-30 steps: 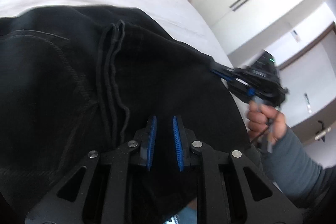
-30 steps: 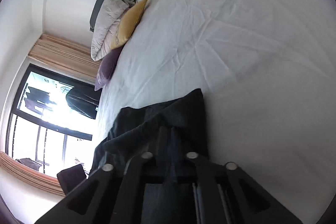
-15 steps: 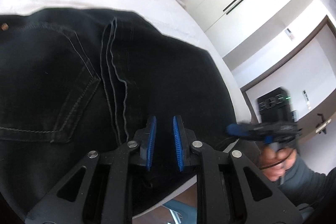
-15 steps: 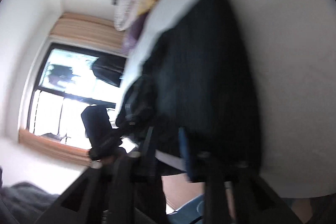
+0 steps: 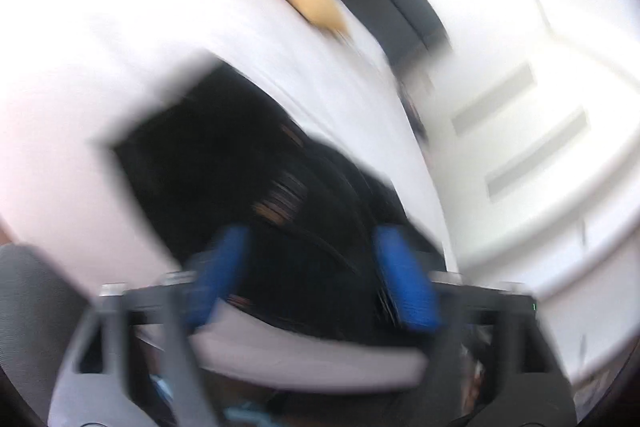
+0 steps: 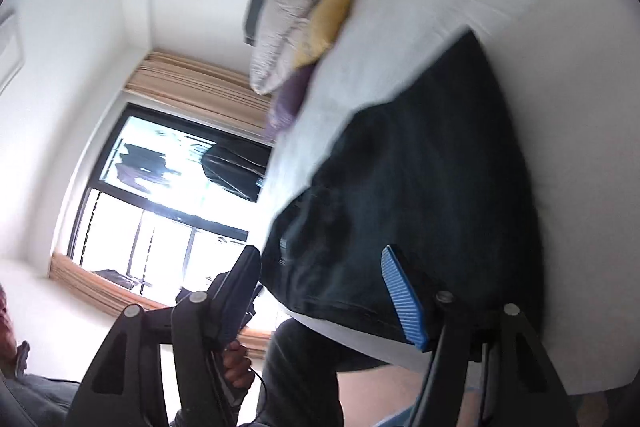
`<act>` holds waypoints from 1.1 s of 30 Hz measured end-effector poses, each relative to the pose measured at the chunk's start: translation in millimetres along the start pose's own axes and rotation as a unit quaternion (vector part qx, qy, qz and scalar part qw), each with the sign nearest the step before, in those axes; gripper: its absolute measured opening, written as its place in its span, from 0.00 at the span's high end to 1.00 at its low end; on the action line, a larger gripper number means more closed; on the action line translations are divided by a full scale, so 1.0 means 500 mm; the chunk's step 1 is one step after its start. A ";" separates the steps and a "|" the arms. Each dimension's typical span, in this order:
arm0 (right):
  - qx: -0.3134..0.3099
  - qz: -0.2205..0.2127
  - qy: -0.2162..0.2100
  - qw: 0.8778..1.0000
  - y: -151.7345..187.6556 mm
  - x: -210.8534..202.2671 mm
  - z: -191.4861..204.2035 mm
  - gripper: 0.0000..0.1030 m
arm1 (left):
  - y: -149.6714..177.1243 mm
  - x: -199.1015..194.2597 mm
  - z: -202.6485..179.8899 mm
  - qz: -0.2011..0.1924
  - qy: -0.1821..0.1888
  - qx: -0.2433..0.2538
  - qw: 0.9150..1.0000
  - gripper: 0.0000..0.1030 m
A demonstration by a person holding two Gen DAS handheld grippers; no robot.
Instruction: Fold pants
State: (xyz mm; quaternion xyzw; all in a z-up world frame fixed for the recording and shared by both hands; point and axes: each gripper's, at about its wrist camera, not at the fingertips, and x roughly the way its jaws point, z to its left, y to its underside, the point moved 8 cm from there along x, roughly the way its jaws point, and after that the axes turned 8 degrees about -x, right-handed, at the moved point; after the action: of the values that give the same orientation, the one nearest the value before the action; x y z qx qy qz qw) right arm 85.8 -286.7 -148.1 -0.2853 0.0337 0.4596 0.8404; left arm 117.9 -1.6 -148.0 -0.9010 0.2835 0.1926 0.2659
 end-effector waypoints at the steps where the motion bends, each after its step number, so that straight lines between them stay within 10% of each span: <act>1: -0.004 -0.010 -0.018 1.000 -0.011 0.006 0.024 0.35 | -0.023 -0.021 0.024 -0.027 0.000 -0.026 0.999 0.15; 10: -0.006 0.007 -0.024 1.000 -0.003 0.028 0.068 0.35 | -0.064 0.017 0.120 -0.015 -0.027 -0.096 0.995 0.15; 22: -0.004 0.009 -0.019 1.000 -0.004 0.002 0.068 0.35 | -0.085 0.081 0.221 -0.009 0.035 -0.114 0.993 0.17; 27: 0.003 0.010 -0.022 1.000 0.000 0.003 0.055 0.35 | -0.084 0.092 0.205 0.005 0.037 -0.105 0.994 0.64; 33: 0.019 0.006 -0.012 1.000 -0.005 0.004 0.027 0.35 | -0.091 0.096 0.223 0.010 0.060 -0.150 0.987 0.72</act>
State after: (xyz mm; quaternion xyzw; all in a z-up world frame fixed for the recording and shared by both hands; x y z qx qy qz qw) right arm 86.1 -279.2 -136.3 -0.2641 0.0340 0.4673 0.8431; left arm 160.8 76.3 -242.7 -0.9376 0.2761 0.1816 0.1082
